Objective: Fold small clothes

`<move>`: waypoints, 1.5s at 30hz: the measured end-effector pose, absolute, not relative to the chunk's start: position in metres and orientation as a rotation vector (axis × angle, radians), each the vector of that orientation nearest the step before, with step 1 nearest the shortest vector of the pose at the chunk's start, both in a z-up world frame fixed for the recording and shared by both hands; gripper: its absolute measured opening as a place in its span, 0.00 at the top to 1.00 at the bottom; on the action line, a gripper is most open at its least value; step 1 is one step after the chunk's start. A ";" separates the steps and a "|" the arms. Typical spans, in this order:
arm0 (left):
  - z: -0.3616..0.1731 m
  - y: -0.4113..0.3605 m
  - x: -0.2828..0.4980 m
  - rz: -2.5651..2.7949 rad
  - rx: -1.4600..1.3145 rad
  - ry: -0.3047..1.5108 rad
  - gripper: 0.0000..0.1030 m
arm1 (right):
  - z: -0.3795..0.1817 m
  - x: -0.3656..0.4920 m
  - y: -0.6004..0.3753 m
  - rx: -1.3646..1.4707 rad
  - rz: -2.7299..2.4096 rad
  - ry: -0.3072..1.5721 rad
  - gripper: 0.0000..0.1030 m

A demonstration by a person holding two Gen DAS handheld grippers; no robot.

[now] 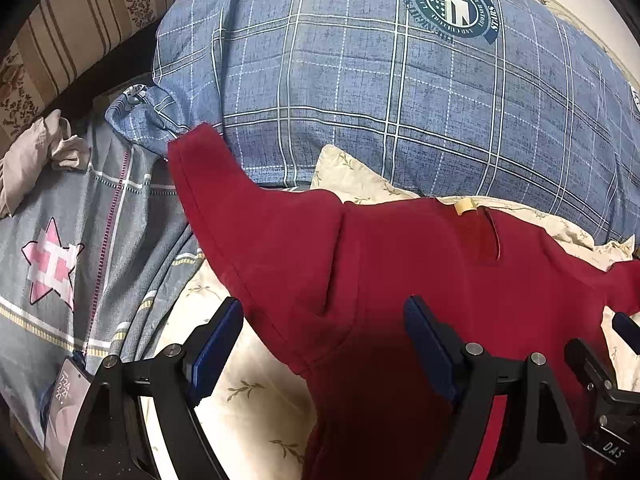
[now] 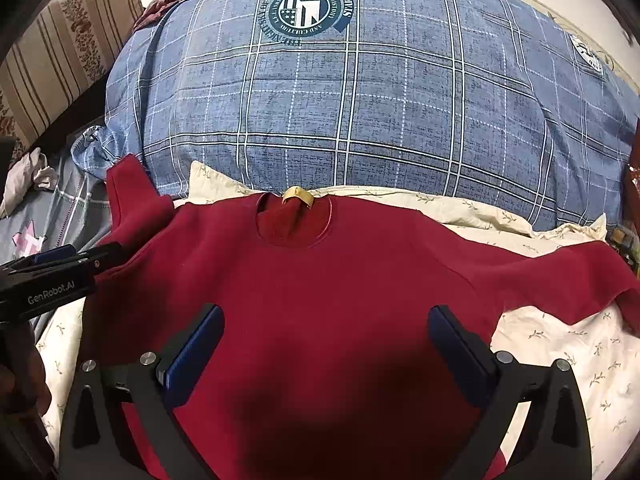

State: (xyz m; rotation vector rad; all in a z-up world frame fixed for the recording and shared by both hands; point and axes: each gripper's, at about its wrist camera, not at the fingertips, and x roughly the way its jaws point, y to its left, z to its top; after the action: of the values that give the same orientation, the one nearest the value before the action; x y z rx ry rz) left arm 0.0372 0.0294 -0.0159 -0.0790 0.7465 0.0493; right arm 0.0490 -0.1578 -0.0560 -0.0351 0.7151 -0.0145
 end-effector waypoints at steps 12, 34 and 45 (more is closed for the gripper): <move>-0.016 0.027 0.035 0.046 -0.063 0.744 0.21 | -0.058 0.054 -0.169 0.000 -0.069 0.740 0.01; -0.017 0.029 0.036 0.056 -0.069 0.748 0.21 | -0.065 0.065 -0.177 0.013 -0.114 0.776 0.01; -0.017 0.030 0.037 0.058 -0.076 0.751 0.21 | -0.068 0.067 -0.175 0.012 -0.117 0.786 0.01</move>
State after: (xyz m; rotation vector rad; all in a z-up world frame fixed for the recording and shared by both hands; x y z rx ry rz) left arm 0.0369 0.0299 -0.0175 -0.0764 0.7510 0.0578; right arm 0.0670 -0.1750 -0.0681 0.0120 0.7858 -0.1170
